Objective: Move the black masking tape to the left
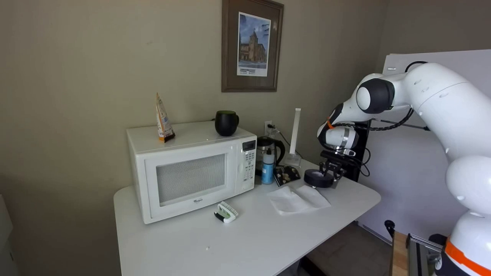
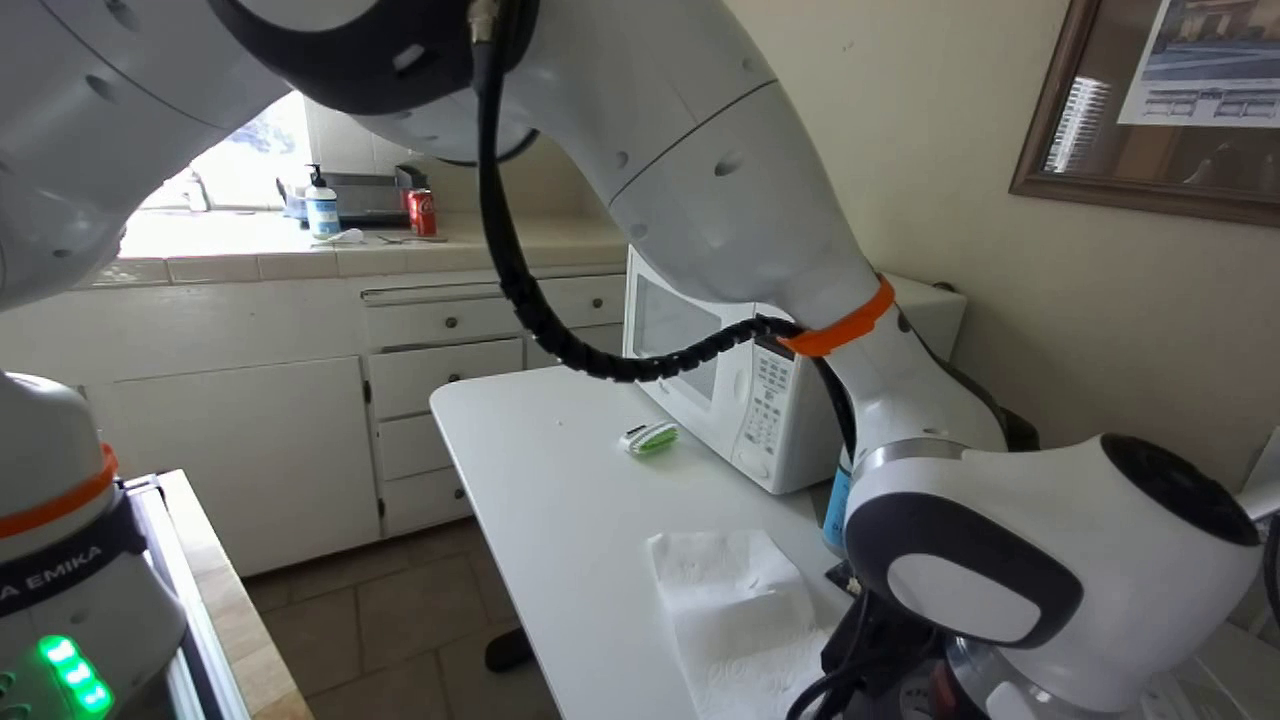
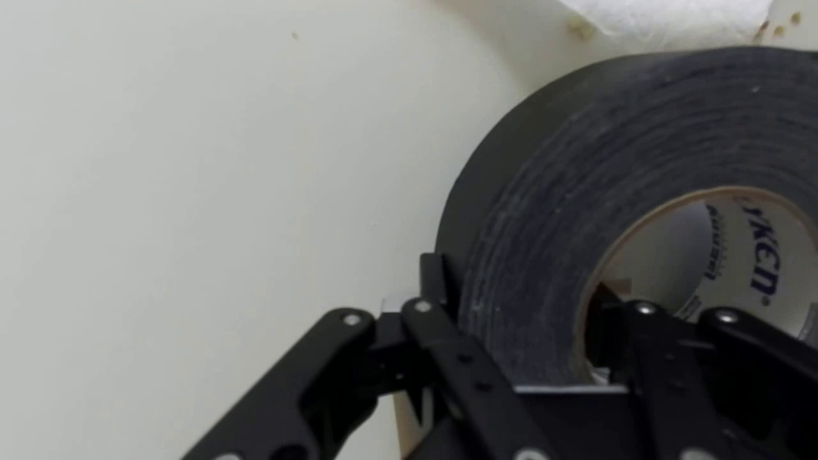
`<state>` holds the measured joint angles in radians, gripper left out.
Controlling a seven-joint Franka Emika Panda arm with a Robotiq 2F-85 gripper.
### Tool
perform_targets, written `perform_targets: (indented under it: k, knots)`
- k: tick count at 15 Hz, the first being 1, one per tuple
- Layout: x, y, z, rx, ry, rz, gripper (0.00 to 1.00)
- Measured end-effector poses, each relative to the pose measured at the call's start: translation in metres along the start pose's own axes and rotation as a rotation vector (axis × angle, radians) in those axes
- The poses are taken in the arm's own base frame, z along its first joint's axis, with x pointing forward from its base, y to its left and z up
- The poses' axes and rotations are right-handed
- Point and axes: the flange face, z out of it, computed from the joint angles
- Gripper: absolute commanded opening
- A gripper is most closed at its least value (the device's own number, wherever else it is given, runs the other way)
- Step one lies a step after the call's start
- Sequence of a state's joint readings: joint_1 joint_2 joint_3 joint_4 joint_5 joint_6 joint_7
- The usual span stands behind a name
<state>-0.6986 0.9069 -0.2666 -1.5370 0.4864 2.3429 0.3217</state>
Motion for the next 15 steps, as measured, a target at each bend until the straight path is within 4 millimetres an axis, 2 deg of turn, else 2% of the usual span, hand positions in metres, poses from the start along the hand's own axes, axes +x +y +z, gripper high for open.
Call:
perform_targets:
  k: [2,4,9,12,15]
  knots:
    - [-0.01,-0.003,-0.017,0.034,0.021,-0.045,0.22]
    - [-0.02,-0.002,-0.042,0.062,0.048,-0.084,0.22]
    - [-0.044,0.017,-0.105,0.118,0.081,-0.157,0.22]
    - [-0.058,0.023,-0.127,0.143,0.084,-0.197,0.22]
    - [-0.069,0.028,-0.135,0.15,0.078,-0.221,0.22]
